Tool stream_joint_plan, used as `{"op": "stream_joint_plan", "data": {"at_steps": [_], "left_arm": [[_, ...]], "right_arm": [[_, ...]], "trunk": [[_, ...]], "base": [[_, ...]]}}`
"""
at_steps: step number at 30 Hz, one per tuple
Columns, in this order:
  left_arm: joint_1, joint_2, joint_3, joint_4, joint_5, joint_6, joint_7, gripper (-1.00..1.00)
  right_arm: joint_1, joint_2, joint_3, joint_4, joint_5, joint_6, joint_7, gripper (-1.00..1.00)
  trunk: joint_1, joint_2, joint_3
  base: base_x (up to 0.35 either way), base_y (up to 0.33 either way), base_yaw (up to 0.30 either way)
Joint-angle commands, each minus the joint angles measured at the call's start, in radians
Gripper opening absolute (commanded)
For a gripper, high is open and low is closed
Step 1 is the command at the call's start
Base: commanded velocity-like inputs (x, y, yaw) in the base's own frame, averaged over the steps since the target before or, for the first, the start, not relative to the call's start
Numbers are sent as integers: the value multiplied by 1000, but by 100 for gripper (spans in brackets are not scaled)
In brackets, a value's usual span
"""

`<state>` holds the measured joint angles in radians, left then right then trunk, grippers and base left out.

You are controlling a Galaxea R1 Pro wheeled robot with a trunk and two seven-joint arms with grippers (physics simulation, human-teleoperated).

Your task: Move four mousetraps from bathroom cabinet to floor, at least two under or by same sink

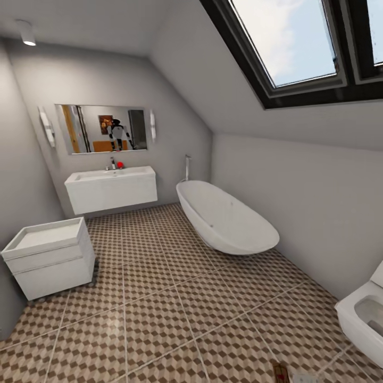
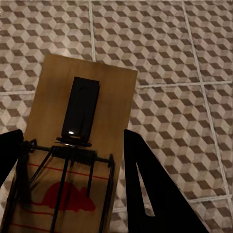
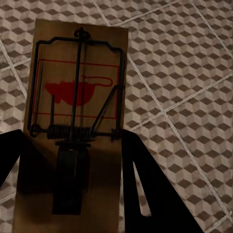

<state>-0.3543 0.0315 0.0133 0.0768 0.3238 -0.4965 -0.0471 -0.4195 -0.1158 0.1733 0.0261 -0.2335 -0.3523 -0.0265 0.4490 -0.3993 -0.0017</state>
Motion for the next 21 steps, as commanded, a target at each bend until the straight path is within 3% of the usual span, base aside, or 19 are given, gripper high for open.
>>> {"op": "stream_joint_plan", "data": {"at_steps": [1, 21], "left_arm": [[-2, 0, 1, 4, 3, -6, -7, -100], [-2, 1, 1, 4, 3, -7, -7, -100]], "right_arm": [[-1, 0, 9, 3, -10, -5, 2, -100], [-1, 1, 9, 3, -9, -5, 2, -100]], "trunk": [[1, -1, 0], [1, -1, 0]], "base": [[331, 0, 214], [332, 0, 257]]}}
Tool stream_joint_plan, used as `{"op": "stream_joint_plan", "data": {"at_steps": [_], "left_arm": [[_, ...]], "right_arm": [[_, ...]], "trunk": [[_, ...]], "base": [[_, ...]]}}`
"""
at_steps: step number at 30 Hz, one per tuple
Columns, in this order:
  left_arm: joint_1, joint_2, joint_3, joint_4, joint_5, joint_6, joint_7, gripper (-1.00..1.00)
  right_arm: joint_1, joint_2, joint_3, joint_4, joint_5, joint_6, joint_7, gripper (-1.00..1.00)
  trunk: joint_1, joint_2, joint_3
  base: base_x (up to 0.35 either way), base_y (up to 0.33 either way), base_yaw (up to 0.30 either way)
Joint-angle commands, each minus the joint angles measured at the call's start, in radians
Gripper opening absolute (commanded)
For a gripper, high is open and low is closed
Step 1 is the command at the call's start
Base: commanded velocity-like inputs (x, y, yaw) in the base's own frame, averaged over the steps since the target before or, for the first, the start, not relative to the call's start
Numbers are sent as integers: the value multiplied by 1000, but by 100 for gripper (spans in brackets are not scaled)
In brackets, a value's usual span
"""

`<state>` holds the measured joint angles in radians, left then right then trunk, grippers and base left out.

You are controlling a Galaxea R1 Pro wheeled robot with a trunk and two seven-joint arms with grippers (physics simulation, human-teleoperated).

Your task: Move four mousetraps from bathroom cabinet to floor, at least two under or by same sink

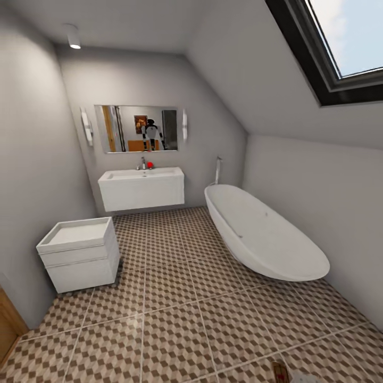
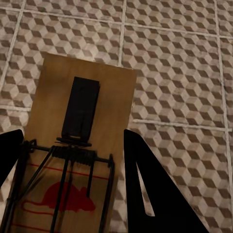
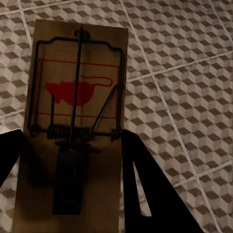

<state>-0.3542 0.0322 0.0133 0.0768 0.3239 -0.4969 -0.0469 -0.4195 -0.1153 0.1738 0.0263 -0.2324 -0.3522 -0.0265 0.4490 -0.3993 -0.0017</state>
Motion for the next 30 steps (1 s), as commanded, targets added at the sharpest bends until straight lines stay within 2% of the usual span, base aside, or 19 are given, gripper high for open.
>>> {"op": "stream_joint_plan", "data": {"at_steps": [1, 7, 21, 30], "left_arm": [[-2, 0, 0, 5, 3, -6, -7, -100], [-2, 0, 0, 5, 3, -6, -7, -100], [-2, -2, 0, 5, 3, -5, -7, -100], [-2, 8, 0, 4, 2, -6, -7, -100]], "right_arm": [[-1, 0, 9, 3, -11, -5, 2, -100], [-1, 0, 9, 3, -11, -5, 2, -100], [-1, 0, 9, 3, -10, -5, 2, -100], [-1, 0, 9, 2, -10, -5, 3, -100]], "trunk": [[1, -1, 0], [1, -1, 0], [1, -1, 0], [1, -1, 0]], "base": [[331, 0, 251], [331, 0, 193], [332, -86, 8], [332, -80, 0]]}}
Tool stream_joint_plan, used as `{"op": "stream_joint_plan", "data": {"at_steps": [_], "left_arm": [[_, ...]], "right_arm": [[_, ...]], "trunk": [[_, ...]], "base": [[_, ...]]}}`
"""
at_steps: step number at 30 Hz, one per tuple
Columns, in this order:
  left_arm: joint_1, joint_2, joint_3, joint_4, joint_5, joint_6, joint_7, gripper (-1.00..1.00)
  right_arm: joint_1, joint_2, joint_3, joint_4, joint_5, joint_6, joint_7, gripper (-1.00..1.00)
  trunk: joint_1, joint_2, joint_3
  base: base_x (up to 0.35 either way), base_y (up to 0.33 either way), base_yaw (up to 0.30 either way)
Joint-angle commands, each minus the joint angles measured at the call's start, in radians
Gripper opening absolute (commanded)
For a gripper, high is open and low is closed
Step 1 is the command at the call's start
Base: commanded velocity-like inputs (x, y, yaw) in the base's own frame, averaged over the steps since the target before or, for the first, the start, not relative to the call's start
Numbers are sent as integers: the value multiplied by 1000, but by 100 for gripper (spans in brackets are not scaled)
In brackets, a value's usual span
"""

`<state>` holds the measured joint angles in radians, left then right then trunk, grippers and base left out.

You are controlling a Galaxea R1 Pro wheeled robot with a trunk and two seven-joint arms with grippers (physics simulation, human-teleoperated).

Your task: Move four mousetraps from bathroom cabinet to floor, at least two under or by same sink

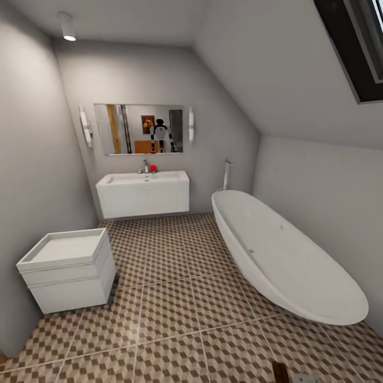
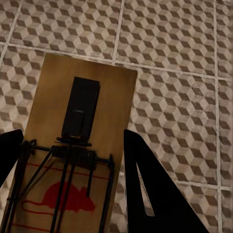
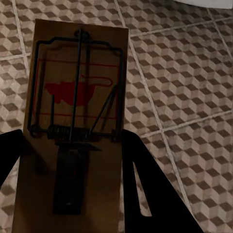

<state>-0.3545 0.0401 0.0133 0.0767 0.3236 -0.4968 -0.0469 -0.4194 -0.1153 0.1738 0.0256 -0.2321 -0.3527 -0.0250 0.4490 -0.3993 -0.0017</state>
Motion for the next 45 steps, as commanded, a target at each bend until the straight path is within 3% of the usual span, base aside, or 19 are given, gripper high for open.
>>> {"op": "stream_joint_plan", "data": {"at_steps": [1, 20, 30, 45], "left_arm": [[-1, 0, 0, 4, 2, -6, -7, -100], [-1, -4, -1, 5, 0, -8, -8, -100], [-1, -4, -1, 4, 0, -8, -7, -100], [-1, 2, -1, 3, 2, -15, -6, -100]], "right_arm": [[-1, 0, 9, 2, -10, -5, 2, -100], [-1, 0, 8, 2, -12, -5, 2, -100], [-1, 0, 8, 0, -12, -5, 2, -100], [-1, 0, 7, 2, -12, -5, 2, -100]], "trunk": [[1, -1, 0], [1, -1, 0], [1, -1, 0], [1, -1, 0]], "base": [[332, -27, 0], [330, -3, 0], [83, 0, 0], [308, 0, 0]]}}
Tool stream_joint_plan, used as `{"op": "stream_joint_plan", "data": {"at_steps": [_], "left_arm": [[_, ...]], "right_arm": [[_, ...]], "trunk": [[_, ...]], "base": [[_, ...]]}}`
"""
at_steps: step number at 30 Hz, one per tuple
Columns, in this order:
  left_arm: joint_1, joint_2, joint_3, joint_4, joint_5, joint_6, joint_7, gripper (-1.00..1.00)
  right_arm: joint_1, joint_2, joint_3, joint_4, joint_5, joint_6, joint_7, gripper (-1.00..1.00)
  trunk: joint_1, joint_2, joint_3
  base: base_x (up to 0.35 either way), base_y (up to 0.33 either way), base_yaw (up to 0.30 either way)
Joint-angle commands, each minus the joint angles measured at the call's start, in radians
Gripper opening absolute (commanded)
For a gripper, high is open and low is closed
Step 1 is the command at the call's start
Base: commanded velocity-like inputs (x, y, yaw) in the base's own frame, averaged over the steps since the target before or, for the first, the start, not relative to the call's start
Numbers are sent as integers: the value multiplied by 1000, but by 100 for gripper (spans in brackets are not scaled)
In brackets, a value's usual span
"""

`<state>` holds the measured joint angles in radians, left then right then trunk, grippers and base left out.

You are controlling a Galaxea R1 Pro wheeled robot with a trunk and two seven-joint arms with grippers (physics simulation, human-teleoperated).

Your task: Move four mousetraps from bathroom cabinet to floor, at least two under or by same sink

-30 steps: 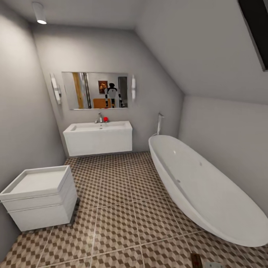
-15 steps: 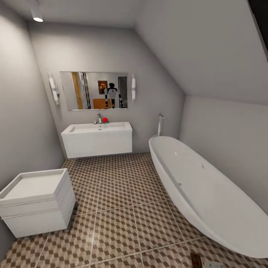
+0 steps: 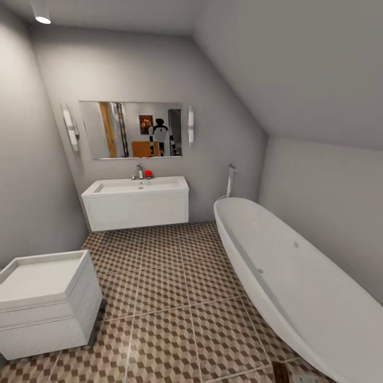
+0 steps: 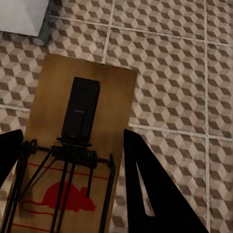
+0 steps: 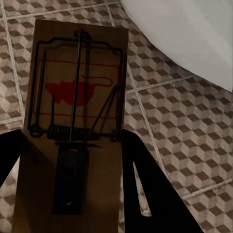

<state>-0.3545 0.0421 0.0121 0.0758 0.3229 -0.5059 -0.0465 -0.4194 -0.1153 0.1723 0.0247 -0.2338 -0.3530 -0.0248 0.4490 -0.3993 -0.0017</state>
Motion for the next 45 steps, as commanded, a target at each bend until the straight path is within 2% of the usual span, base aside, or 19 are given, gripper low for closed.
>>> {"op": "stream_joint_plan", "data": {"at_steps": [1, 16, 45], "left_arm": [[-1, 0, 0, 4, 3, -7, -6, -100], [-1, -11, -1, 4, 2, -10, -9, -100], [-1, -14, 0, 4, 5, -5, -10, -100]], "right_arm": [[-1, 0, 9, 3, -10, -5, 2, -100], [-1, 0, 10, 1, -10, -4, 2, -100], [-1, -1, 9, 4, -16, -4, 2, -100]], "trunk": [[1, -1, 0], [1, -1, 0], [1, -1, 0]], "base": [[330, 0, 0], [330, 0, 0], [330, 0, 0]]}}
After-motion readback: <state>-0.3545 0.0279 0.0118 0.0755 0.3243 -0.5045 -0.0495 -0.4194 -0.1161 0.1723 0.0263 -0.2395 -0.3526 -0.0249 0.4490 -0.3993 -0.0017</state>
